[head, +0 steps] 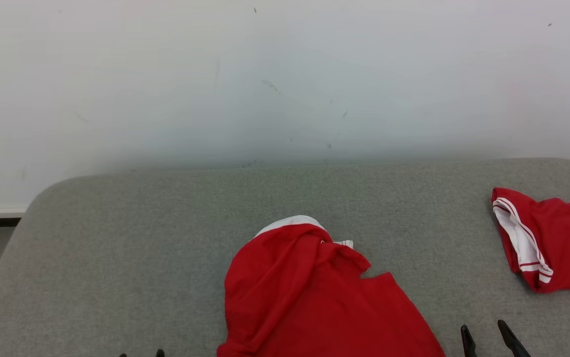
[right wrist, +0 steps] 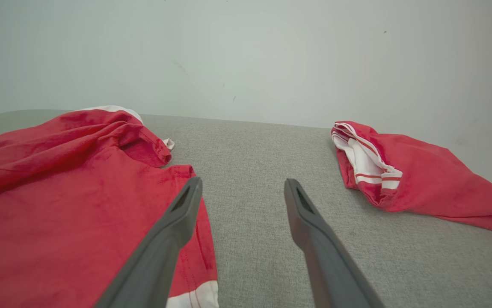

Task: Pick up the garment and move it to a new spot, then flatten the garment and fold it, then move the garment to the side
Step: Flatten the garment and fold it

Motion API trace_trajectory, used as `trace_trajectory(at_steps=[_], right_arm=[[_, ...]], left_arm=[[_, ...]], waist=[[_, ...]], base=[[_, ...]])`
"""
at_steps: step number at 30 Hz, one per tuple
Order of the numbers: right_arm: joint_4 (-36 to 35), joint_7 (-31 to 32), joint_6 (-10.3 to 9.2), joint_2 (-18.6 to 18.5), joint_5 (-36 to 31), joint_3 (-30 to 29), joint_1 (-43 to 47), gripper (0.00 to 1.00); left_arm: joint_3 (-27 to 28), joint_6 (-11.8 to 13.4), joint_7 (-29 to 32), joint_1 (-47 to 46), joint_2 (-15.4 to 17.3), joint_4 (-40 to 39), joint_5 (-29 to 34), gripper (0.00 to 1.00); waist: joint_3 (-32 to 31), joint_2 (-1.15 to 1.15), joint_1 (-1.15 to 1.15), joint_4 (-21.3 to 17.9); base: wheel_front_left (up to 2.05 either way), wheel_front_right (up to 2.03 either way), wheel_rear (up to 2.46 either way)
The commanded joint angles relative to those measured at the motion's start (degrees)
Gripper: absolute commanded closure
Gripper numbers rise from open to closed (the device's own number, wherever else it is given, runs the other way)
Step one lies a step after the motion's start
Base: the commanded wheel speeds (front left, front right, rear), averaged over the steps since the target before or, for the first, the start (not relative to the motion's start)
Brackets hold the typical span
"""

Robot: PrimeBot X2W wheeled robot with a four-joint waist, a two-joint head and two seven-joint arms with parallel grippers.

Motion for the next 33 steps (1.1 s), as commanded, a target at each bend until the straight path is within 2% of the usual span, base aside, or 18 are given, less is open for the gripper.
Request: trace_trajectory(at_steps=[1,19,24,27,29,33], right_arm=[[0.2,0.1,-0.15,-0.2,0.3,0.1,0.2,0.00],[-0.3,0.1,-0.15,-0.2,0.4,0.1,-0.1,0.00],[-2.5,0.1,-0.15,-0.6,0.5,-0.8,-1.1,0.00],[-2.8,0.1,-0.15,-1.8,1.2,0.0,-1.3,0.00],[-1.8,1.4,-0.15,-3.5,2.2,2.1,-1.3,0.00],[-0.9,8.5,-0.15,-7.9,6.0,7.8,-1.7,0.00]], left_arm=[[0.0,-0.2,-0.1,0.4,0.1,0.2,-0.2,0.00],[-1.8,-0.6,-0.1,-0.1,0.1,0.6,-0.8,0.00],[-2.2,-1.6,-0.1,-0.5,0.1,1.0,-0.3,0.00],[-3.9,-2.5,0.4,-0.4,1.4,2.2,-1.0,0.00],[-6.0,-3.0,3.6,-0.3,3.4,2.5,-2.2,0.00],[-9.1,-3.4,12.0,1.0,7.7,-0.2,-5.7,0.00]], waist=[[0.0,0.00,0.00,0.0],[0.1,0.00,0.00,0.0],[0.1,0.00,0.00,-0.1],[0.1,0.00,0.00,-0.3],[0.2,0.00,0.00,-0.5],[0.8,0.00,0.00,-0.9]], base=[[0.00,0.00,0.00],[0.00,0.00,0.00],[0.00,0.00,0.00],[0.00,0.00,0.00],[0.00,0.00,0.00],[0.00,0.00,0.00]])
